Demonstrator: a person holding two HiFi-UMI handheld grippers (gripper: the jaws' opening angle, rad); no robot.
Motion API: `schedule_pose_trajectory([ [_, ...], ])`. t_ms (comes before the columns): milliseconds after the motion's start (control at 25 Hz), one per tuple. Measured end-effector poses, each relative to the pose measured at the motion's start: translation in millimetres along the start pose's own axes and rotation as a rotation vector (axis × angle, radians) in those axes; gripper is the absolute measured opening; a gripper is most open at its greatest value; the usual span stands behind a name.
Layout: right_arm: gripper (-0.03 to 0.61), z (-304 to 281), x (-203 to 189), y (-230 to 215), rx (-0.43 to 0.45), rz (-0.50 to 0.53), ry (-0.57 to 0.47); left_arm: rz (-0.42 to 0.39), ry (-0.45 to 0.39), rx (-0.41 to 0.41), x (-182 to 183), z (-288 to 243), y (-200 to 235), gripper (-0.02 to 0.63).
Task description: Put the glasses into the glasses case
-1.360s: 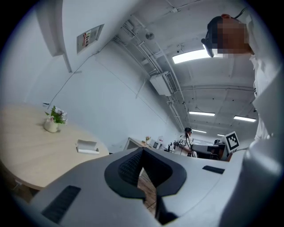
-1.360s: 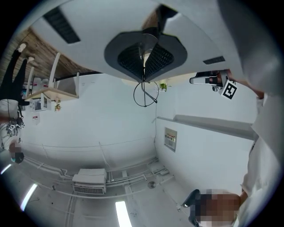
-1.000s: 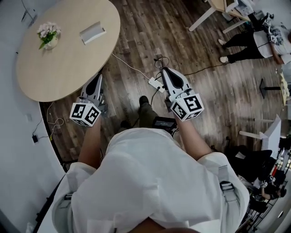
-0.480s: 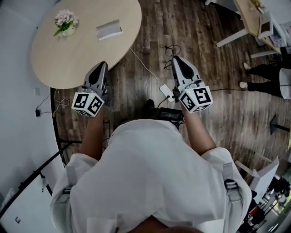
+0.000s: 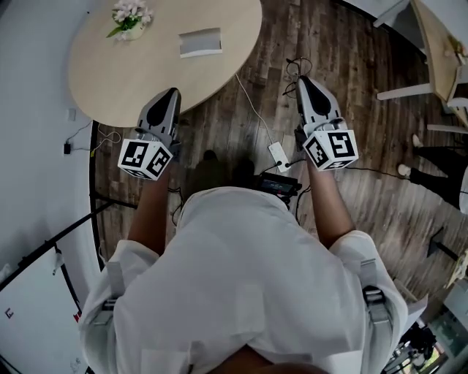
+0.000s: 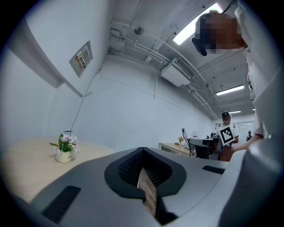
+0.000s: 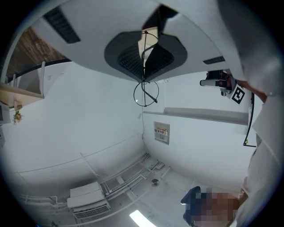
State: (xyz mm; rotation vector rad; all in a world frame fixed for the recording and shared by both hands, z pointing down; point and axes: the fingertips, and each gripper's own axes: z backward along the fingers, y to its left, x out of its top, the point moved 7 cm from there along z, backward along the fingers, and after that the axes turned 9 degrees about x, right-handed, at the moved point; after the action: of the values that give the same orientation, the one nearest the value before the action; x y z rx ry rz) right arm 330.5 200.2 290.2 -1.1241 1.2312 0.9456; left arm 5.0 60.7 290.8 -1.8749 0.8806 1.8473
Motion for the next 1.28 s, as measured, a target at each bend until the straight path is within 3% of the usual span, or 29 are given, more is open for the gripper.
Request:
schedule_pose_trajectory([
  [560, 0.029, -205.2, -13.8, -0.5, 0.159, 0.241, 0.217, -0.034, 0.062, 0.052, -19.7, -77.8, 132.8, 0.008],
  [800, 0.029, -284.9, -21.5, 24.3, 0.287, 0.431, 0.339, -0.038, 0.071, 0.038, -28.1, -98.3, 178.5, 0.008],
  [1280, 0.029, -378.6, -67.9, 25.2, 0.463, 0.476, 0.566, -0.017, 0.121, 0.066, -60.3, -112.2, 224.8, 0.008],
])
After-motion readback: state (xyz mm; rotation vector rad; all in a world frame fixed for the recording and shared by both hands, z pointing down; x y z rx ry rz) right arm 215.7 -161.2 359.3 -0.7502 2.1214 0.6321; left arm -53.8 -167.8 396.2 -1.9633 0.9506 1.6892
